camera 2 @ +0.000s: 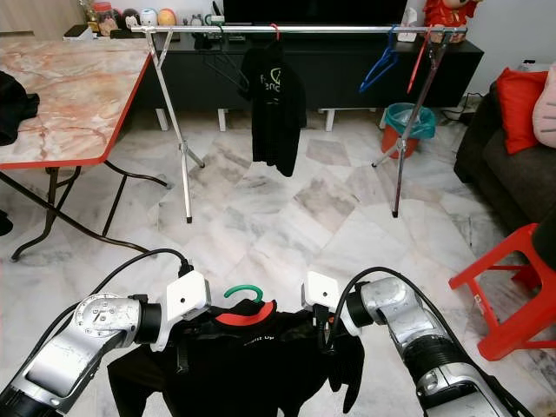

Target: Hang hanger

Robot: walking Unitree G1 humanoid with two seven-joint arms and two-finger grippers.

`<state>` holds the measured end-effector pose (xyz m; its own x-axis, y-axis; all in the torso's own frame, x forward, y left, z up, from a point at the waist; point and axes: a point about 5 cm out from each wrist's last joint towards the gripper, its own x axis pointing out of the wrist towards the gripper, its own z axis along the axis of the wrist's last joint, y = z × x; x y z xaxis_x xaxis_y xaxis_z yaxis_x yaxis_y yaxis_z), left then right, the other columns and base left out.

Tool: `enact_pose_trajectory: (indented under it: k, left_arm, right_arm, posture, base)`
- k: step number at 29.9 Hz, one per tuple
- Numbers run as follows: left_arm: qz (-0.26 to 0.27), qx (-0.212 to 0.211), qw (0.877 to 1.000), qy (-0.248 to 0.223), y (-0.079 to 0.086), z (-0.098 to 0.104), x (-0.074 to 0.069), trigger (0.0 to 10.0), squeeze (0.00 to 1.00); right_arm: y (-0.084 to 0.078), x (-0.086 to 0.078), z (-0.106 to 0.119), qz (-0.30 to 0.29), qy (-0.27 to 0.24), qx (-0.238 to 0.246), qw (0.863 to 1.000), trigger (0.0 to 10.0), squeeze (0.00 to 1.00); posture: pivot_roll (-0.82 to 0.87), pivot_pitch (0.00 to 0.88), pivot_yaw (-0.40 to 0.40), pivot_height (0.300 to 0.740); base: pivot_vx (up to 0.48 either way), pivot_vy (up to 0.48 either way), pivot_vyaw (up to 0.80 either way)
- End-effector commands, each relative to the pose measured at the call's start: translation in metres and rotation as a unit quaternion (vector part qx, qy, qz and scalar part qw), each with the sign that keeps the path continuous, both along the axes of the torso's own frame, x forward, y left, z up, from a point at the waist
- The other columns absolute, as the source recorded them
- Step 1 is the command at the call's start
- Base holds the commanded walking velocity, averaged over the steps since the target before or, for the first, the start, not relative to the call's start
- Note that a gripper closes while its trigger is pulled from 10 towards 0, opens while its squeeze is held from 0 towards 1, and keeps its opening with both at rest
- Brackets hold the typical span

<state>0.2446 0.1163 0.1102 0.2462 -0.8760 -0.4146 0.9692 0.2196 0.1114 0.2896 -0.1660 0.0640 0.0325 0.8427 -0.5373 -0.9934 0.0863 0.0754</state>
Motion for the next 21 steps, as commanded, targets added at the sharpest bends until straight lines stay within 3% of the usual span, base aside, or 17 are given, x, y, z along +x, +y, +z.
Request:
enact_pose_trajectory:
  k: [1, 12, 15, 21]
  left_arm:
    - [-0.009, 0.002, 1.000, -0.006, -0.003, 0.000, -0.002, 0.0, 0.00]
    - [0.001, 0.007, 0.999, -0.048, -0.001, 0.001, 0.004, 0.0, 0.00]
    - [0.004, 0.038, 0.997, -0.073, 0.003, -0.003, 0.008, 0.0, 0.00]
    - [0.010, 0.058, 0.993, -0.104, 0.007, -0.010, 0.012, 0.0, 0.00]
  right_arm:
    - [0.003, 0.007, 0.010, -0.008, -0.019, 0.023, 1.000, 10.0, 1.00]
    - [0.004, 0.004, 0.013, 0.012, -0.011, 0.033, 0.999, 10.0, 1.00]
    - [0.002, 0.001, 0.013, 0.028, -0.002, 0.031, 0.999, 10.0, 1.00]
    - [-0.003, -0.007, 0.011, 0.043, 0.007, 0.024, 0.999, 10.0, 1.00]
  posture:
    - [0.01, 0.012, -0.029, 0.740]
    - [0.01, 0.009, -0.029, 0.740]
    - [0.01, 0.009, -0.029, 0.740]
    - [0.00, 0.011, -0.032, 0.740]
  base:
    - [0.000, 0.000, 0.00]
    - [0.000, 0.000, 0.00]
    - [0.000, 0.000, 0.00]
    - [0.000, 0.000, 0.00]
